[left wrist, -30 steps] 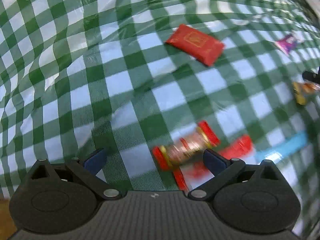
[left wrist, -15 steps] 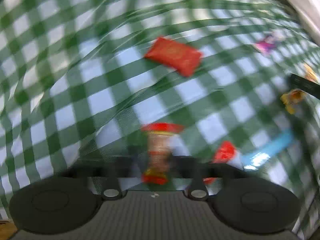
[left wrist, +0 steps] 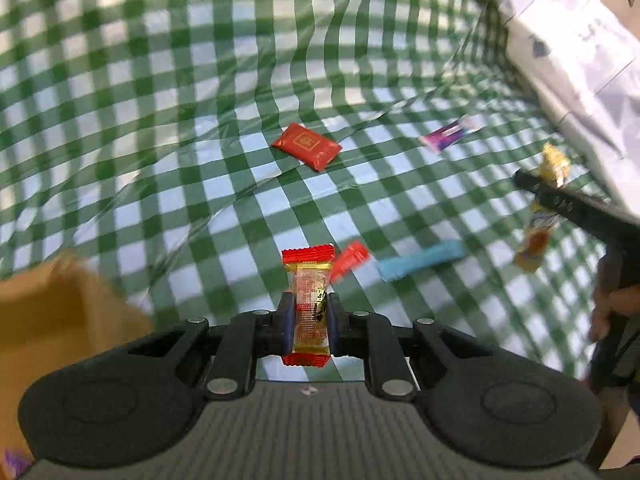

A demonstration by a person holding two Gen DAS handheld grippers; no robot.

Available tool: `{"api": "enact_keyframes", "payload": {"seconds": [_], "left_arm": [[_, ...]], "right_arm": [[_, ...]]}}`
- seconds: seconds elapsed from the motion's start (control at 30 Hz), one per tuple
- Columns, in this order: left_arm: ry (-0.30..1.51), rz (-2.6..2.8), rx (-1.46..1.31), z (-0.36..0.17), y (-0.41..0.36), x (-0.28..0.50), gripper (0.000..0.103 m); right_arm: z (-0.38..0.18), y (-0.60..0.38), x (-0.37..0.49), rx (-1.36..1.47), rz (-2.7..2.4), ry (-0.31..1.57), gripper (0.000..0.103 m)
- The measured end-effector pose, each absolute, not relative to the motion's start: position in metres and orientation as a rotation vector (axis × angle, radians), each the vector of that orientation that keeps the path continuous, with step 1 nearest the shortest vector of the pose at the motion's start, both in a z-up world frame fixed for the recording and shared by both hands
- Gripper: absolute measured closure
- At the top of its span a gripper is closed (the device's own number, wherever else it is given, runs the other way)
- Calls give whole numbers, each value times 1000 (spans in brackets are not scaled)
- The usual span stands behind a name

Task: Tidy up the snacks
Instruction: 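Grasp the small red-wrapped bar with the left gripper while the right grasps the yellow cartoon bar, then carry the red-wrapped bar with the left gripper while the right carries the yellow bar over the box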

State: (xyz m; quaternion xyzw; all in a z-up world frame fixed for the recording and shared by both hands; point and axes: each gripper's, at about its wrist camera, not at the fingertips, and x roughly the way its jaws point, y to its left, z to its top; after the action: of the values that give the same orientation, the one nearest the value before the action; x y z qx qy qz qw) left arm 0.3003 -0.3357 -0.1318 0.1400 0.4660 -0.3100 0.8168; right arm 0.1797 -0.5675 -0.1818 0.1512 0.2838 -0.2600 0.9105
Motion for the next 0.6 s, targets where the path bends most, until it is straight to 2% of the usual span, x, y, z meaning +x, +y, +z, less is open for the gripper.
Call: {"api": "enact_keyframes", "payload": {"seconds": [0.27,0.6], "left_arm": [[937,-587,235,-76,-232,204,86],[955,-446,168,-52,-105,112,86]], "right_arm": [[-132,-457,105,357,-328,606,89],[-89,-319,38,340,-81,701,89]]}}
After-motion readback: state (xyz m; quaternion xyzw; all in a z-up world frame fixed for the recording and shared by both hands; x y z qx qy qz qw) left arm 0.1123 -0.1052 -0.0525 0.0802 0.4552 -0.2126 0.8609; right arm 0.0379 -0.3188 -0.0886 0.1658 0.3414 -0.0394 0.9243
